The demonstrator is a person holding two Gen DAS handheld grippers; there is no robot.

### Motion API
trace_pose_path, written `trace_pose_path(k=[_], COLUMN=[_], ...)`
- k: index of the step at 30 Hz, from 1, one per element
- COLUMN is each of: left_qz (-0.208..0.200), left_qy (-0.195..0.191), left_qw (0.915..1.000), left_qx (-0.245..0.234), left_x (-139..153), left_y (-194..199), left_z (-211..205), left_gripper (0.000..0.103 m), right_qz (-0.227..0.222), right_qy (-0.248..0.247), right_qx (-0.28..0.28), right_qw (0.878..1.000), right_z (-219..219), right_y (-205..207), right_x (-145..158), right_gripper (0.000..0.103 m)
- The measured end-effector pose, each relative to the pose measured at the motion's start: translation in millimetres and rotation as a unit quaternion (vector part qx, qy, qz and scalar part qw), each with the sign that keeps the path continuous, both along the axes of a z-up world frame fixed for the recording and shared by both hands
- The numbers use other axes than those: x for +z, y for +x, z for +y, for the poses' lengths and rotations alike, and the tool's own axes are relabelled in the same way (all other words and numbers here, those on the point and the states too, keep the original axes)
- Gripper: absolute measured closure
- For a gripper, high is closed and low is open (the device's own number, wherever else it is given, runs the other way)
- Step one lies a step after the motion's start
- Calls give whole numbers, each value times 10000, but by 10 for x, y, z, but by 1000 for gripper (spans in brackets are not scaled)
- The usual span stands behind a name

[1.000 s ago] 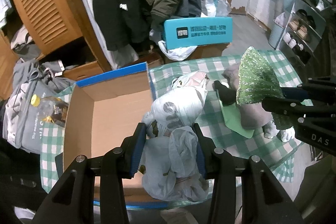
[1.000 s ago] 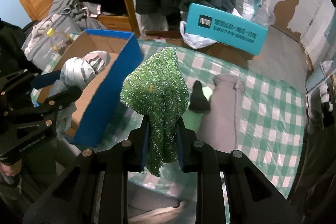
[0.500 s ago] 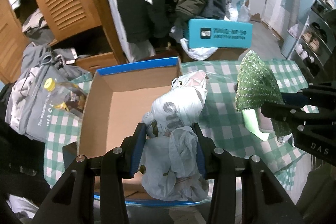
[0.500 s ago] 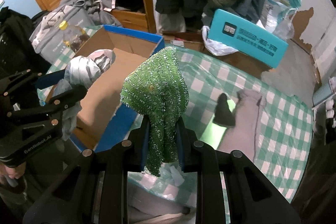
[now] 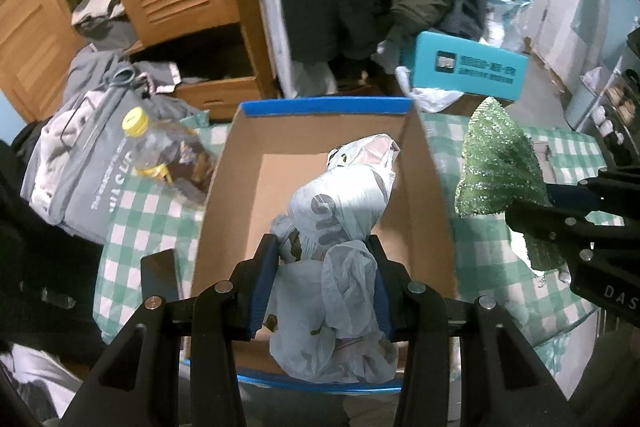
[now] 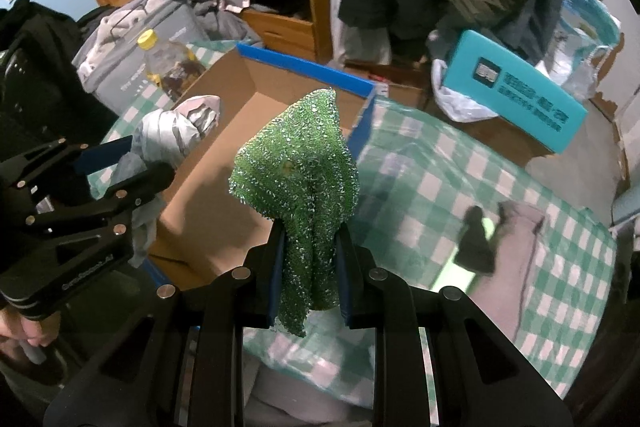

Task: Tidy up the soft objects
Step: 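Carry the white bag with left gripper while right gripper carries the scrubber toward the box, then lower both held items into the cardboard box and open both grippers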

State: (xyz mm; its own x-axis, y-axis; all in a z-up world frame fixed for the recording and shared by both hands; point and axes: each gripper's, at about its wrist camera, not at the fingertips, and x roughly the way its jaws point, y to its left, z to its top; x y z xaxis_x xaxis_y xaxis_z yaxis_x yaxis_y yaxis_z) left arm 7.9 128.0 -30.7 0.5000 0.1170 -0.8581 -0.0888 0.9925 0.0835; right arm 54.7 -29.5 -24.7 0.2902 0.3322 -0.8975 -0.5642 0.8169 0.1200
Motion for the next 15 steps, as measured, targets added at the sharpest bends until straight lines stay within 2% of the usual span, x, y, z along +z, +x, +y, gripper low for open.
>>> trace_pose_path(k=[15], left_qz=[325], left_qy=[41], left_qw=[9991], left_qx=[281], left_x=[-263], left_y=[17], left_z=[293], left_gripper=[59], right_qz=[479], right_qy=[-76], right_qx=[308], right_qw=[9983], right_z=[555], right_y=[61], right_x=[-336], right_gripper=[82])
